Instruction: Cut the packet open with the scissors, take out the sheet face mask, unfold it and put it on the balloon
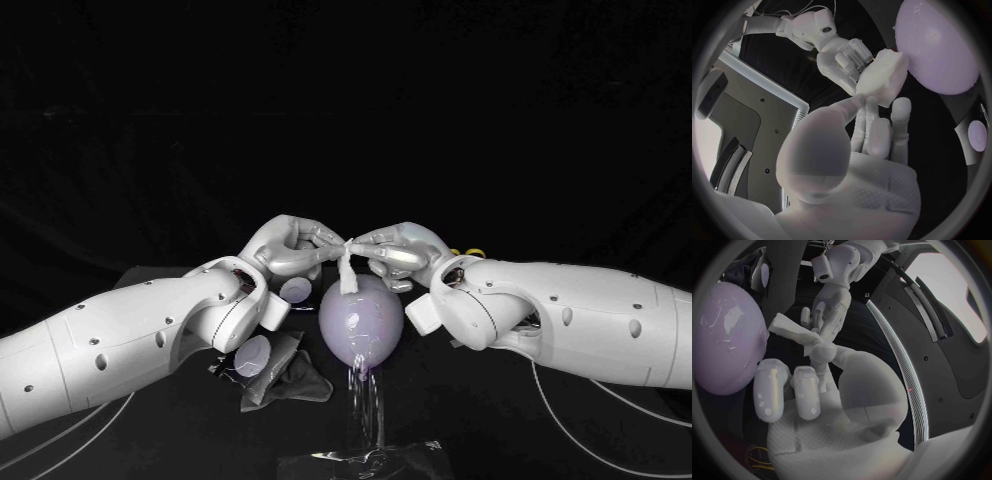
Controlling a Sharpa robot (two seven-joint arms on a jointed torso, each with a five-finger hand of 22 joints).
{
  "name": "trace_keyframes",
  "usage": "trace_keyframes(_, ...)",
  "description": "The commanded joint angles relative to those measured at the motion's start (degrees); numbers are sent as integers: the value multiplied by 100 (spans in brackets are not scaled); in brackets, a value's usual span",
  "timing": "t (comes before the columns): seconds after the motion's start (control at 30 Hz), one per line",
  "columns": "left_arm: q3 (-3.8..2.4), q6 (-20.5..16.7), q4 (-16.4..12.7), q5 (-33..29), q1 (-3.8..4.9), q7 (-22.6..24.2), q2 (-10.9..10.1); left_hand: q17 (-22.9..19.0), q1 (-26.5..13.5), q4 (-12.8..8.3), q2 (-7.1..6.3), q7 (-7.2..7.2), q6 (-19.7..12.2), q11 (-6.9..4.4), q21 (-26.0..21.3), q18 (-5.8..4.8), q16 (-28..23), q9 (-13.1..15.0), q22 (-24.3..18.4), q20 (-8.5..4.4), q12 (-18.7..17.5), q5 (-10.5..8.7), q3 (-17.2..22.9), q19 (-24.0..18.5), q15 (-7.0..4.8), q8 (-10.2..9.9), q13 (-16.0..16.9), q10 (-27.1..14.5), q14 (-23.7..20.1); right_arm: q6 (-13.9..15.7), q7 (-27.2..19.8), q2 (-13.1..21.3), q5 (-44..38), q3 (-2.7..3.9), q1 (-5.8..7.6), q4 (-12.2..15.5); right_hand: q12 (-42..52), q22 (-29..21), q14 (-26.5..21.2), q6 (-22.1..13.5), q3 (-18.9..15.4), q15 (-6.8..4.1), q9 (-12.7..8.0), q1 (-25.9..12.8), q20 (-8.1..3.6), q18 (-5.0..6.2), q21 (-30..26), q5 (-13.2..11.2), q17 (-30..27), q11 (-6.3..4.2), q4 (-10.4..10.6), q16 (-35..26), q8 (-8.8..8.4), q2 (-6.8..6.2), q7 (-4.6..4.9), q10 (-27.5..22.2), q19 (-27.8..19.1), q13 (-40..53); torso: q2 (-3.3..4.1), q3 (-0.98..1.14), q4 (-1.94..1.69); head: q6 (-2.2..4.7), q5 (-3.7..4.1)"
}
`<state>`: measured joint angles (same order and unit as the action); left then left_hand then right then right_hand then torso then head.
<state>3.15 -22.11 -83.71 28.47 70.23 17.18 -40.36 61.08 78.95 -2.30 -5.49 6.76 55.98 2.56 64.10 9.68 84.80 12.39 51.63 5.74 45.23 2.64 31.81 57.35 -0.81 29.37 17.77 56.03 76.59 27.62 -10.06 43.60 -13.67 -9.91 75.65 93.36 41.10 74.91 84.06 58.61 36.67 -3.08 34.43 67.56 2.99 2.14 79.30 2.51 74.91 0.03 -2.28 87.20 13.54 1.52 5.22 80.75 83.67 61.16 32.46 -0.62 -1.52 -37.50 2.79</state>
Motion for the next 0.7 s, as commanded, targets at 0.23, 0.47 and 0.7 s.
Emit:
trace_keyframes(0.23, 0, -145, 24, -280, 1, 64, -3, 81, -46, -26, 67, -16, 21, -21, 126, -77, 42, 74, 108, -31, 73, 16, 131, 113, -2, 64, 39, 81, 91, -135, -62, 10, -91, 13, 8, 6, -4, 1188, 478, 91, 23, -30, 304, -21, 8, 30, 10, 27, 1158, -2, -13, 17, 219, 53, -70, 21, 72, 7, -2, -1, -1, 4, 7)
trace_keyframes(0.47, 0, -169, 20, -356, 1, 72, -10, 141, -95, -49, 46, -28, 29, -31, 186, -89, 61, 109, 172, -45, 106, 16, 204, 148, -11, 102, 67, 113, 130, -131, -43, 16, -106, 13, 8, -16, -22, 1188, 478, 81, 30, -32, 317, -23, 4, 30, 9, 27, 1157, -3, -22, 15, 230, 57, -70, 20, 72, -5, 2, 0, -2, 4, 7)
trace_keyframes(0.7, 0, -199, 20, -437, 1, 76, -23, 208, -137, -67, 38, -40, 34, -40, 244, -101, 81, 145, 238, -55, 142, 17, 278, 187, -20, 136, 96, 141, 168, -130, -33, 19, -128, 13, 8, -22, -22, 1188, 478, 81, 30, -32, 317, -23, 4, 30, 9, 27, 1157, -3, -22, 15, 230, 57, -70, 20, 72, -5, 0, 0, -2, 7, 4)
